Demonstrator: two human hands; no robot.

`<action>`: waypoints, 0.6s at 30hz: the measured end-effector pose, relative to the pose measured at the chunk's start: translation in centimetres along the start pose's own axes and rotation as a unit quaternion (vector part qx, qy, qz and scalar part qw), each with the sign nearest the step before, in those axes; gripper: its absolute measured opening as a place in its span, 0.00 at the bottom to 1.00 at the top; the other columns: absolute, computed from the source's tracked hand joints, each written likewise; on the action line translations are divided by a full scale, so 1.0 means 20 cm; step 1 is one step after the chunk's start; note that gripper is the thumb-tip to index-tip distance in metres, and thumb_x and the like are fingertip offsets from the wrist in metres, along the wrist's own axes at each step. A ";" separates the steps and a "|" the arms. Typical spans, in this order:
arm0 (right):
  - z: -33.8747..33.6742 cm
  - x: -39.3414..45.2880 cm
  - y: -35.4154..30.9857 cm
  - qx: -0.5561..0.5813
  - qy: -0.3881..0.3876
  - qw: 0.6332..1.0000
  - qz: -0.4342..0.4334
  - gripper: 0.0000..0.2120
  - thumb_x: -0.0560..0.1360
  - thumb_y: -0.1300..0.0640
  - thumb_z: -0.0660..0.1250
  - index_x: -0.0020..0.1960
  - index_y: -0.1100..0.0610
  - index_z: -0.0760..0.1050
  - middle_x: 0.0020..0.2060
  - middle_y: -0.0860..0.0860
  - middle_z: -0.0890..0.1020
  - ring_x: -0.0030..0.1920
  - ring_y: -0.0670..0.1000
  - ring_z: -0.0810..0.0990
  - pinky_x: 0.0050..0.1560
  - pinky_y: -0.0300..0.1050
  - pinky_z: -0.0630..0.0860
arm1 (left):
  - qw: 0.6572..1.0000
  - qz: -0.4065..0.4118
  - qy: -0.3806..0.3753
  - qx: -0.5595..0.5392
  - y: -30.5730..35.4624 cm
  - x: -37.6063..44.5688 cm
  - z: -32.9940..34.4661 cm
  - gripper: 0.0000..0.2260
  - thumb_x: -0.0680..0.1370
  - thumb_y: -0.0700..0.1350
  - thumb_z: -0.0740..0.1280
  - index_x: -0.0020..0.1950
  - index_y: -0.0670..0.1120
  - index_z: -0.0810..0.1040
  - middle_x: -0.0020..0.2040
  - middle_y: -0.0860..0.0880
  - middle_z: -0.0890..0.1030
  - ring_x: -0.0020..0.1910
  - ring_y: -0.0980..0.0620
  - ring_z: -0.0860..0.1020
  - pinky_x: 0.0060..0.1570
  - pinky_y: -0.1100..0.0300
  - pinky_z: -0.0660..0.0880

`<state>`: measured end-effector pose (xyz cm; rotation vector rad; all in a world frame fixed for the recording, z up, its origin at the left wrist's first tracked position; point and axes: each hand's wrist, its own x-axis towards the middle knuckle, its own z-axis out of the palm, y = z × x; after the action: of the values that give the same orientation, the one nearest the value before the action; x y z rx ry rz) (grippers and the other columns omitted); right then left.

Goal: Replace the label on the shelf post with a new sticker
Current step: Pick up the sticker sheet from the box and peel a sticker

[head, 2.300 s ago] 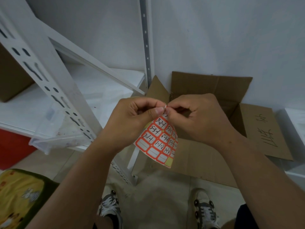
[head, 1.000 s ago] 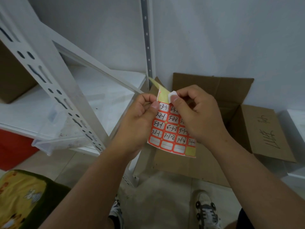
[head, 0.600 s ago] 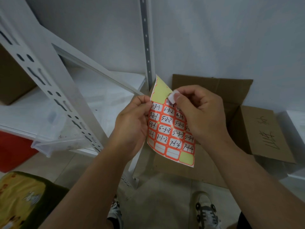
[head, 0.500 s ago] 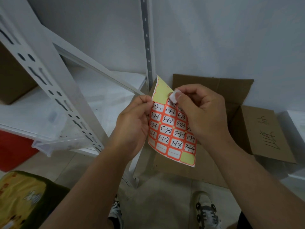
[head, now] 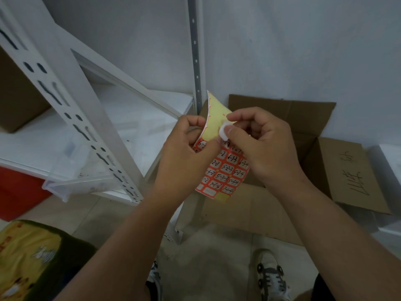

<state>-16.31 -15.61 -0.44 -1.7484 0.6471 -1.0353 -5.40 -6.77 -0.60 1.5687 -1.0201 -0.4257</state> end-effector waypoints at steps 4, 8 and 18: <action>0.01 0.00 0.01 -0.002 -0.013 1.000 0.005 0.07 0.74 0.61 0.70 0.52 0.55 0.78 0.37 0.46 0.82 0.38 0.43 0.81 0.40 0.36 0.77 | 0.999 0.031 0.003 0.017 0.00 -0.01 0.00 0.09 0.76 0.47 0.71 0.49 0.57 0.72 0.43 0.60 0.83 0.40 0.64 0.83 0.37 0.74 0.75; 0.00 0.01 0.02 -0.005 -0.019 1.000 0.019 0.08 0.74 0.61 0.70 0.53 0.55 0.78 0.40 0.49 0.83 0.39 0.44 0.82 0.41 0.39 0.79 | 0.998 0.041 0.002 0.045 -0.01 -0.01 0.00 0.09 0.75 0.49 0.70 0.47 0.59 0.71 0.43 0.61 0.82 0.40 0.66 0.82 0.37 0.74 0.75; 0.00 0.01 0.00 0.062 -0.011 0.996 0.069 0.07 0.74 0.63 0.68 0.50 0.54 0.78 0.37 0.53 0.84 0.34 0.45 0.82 0.38 0.37 0.77 | 0.995 0.055 -0.025 0.077 -0.03 0.00 -0.02 0.08 0.76 0.49 0.69 0.47 0.60 0.72 0.44 0.60 0.83 0.41 0.64 0.82 0.40 0.70 0.79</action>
<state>-16.21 -15.76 -0.34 -1.5839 0.6659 -0.9395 -4.98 -6.58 -1.03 1.6354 -1.1947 -0.3176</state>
